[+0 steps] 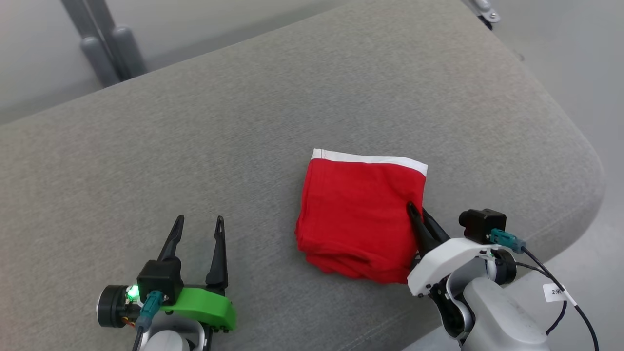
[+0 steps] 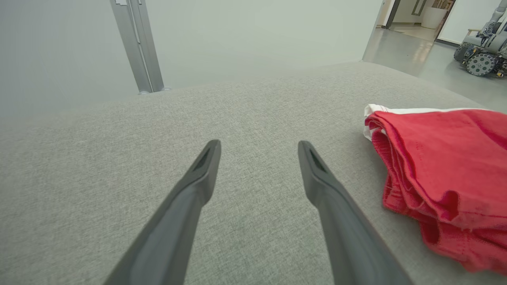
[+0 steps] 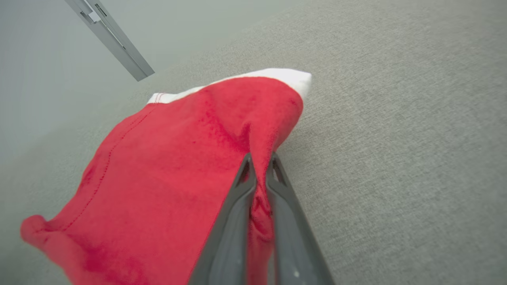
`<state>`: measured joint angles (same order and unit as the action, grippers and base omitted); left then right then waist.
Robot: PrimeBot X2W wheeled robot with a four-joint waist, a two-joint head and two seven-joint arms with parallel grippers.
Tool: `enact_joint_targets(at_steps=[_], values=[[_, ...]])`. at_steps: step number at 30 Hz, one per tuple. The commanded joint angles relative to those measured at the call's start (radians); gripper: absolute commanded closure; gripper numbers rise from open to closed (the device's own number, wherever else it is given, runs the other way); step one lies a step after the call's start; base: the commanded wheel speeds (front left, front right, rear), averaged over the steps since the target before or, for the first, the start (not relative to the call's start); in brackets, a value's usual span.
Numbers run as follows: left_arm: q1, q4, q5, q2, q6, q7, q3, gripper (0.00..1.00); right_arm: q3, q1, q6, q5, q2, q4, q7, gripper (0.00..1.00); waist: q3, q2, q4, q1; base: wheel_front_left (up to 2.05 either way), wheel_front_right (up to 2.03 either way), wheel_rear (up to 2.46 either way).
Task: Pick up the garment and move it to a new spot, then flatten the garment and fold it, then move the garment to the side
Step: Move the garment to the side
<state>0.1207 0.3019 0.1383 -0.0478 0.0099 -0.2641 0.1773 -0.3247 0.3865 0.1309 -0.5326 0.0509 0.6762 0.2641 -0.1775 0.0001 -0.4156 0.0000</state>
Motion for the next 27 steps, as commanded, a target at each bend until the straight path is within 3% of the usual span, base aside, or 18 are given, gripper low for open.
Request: enact_joint_targets(at_steps=[1, 7, 13, 27], values=[[0.014, 0.002, -0.006, -0.005, -0.001, 0.000, 0.000, 0.00, -0.003, -0.013, 0.000, 0.002, 0.000, -0.006, 0.000, 1.00, 0.009, -0.0001, -0.118, 0.0000, 0.00, 0.00, 0.00], [0.031, 0.007, -0.023, -0.006, -0.014, 0.000, 0.010, 0.00, 0.012, 0.017, 0.000, 0.043, 0.000, -0.013, 0.000, 1.00, -0.031, -0.0001, -0.098, 0.0000, 0.00, 0.00, 0.00], [0.059, 0.011, -0.054, -0.006, -0.024, 0.000, 0.008, 0.00, 0.066, 0.102, 0.000, 0.150, 0.021, 0.011, 0.000, 1.00, -0.094, -0.0001, -0.007, 0.0000, 0.00, 0.00, 0.00], [0.129, -0.030, -0.110, -0.007, -0.038, 0.000, 0.000, 0.00, 0.231, 0.391, -0.001, 0.361, 0.267, 0.246, 0.000, 1.00, -0.243, -0.0001, 0.240, 0.0000, 0.00, 0.00, 0.00]])
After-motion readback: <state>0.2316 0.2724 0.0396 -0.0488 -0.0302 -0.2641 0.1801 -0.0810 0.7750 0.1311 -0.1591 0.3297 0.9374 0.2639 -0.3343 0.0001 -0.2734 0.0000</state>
